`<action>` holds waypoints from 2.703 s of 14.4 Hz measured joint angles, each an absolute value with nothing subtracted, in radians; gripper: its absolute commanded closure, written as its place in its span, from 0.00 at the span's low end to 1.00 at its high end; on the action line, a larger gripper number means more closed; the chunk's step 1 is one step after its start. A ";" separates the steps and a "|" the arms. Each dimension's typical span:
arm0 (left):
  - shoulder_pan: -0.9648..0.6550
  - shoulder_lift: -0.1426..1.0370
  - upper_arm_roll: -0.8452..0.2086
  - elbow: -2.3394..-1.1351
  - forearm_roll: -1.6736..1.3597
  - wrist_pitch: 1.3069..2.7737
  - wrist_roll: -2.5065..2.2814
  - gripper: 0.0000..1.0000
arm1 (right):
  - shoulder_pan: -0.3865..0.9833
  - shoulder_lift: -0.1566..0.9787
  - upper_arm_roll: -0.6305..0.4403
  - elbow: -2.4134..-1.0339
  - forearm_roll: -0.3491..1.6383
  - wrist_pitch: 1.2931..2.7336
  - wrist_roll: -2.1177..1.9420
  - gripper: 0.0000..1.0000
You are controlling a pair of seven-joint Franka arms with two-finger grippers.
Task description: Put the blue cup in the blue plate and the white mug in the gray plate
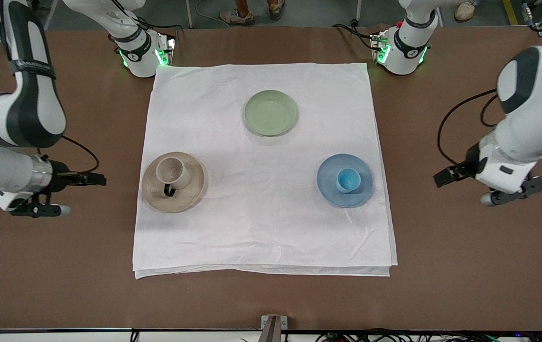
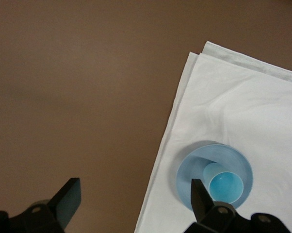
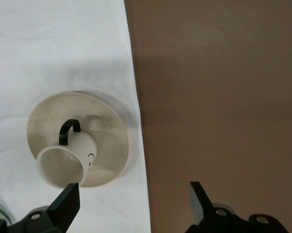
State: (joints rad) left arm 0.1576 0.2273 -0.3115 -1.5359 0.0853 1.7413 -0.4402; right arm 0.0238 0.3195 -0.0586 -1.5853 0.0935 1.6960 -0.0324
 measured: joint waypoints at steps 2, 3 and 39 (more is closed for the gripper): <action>0.193 0.216 -0.311 -1.451 0.086 1.638 -0.351 0.00 | 0.004 0.275 -0.059 -1.580 0.082 1.653 -0.054 0.00; 0.202 0.202 -0.309 -1.428 0.086 1.602 -0.308 0.00 | 0.003 0.255 -0.059 -1.578 0.075 1.638 -0.054 0.00; -0.071 -0.065 -0.029 -1.576 0.009 1.436 -0.042 0.00 | -0.014 -0.153 -0.049 -1.697 0.012 1.518 -0.056 0.00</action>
State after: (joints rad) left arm -0.0714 -0.0651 -0.0285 -1.5765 0.0090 1.4361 -0.0417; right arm -0.0139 -0.1535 -0.0492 -1.6967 0.0124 1.5180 -0.0560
